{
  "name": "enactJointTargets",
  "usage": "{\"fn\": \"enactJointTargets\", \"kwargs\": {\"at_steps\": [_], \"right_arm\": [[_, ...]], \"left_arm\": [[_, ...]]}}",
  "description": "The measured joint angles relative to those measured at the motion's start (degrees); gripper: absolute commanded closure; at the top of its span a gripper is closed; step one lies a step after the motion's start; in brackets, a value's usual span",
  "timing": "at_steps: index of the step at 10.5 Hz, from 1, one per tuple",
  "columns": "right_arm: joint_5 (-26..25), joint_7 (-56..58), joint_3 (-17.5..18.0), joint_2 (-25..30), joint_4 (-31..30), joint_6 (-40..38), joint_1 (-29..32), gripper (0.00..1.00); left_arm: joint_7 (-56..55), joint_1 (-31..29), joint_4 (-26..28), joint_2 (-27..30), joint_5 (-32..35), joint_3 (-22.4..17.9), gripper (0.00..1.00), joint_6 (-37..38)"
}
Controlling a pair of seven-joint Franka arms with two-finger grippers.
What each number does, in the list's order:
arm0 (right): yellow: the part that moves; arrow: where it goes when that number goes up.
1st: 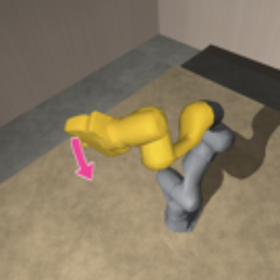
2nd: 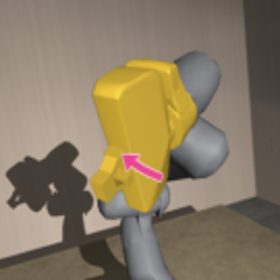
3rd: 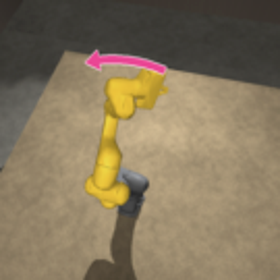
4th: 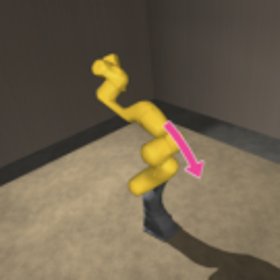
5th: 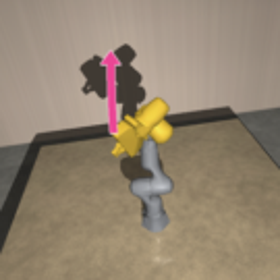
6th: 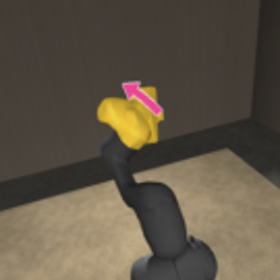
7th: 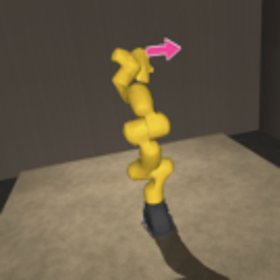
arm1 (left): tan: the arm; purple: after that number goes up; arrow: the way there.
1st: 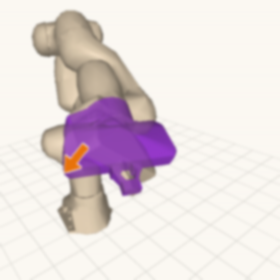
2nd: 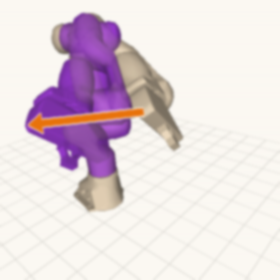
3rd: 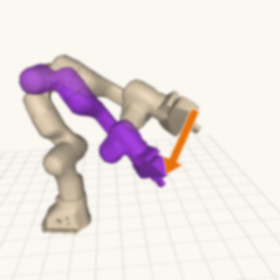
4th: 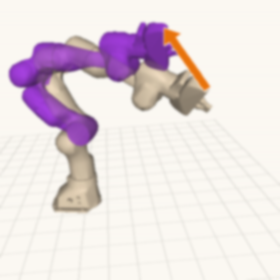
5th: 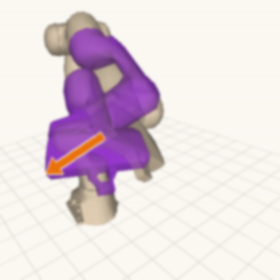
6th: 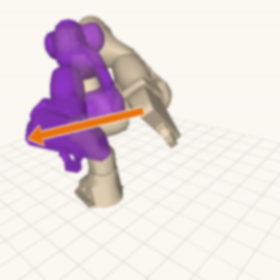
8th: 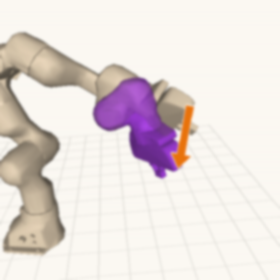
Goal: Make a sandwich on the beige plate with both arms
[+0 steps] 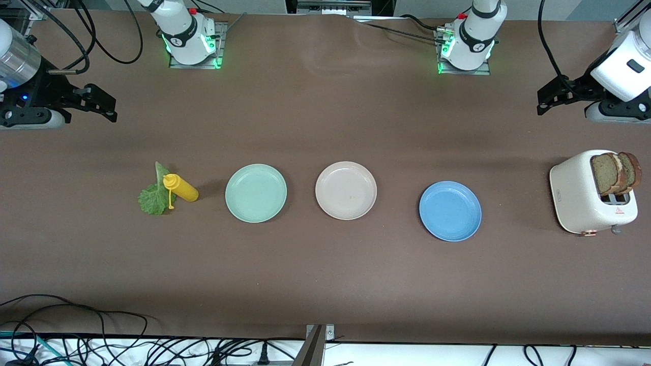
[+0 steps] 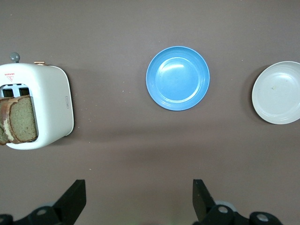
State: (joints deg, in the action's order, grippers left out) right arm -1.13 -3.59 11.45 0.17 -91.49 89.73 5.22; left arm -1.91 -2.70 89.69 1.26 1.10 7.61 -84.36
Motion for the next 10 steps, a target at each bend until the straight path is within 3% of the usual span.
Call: {"fn": "enactJointTargets", "kwargs": {"at_steps": [10], "right_arm": [[2.64,1.18,-1.97,-0.37,-0.02,-0.94,0.35,0.00]], "left_arm": [[0.00,-0.01,0.00,0.00,0.00,0.01,0.00,0.00]]}}
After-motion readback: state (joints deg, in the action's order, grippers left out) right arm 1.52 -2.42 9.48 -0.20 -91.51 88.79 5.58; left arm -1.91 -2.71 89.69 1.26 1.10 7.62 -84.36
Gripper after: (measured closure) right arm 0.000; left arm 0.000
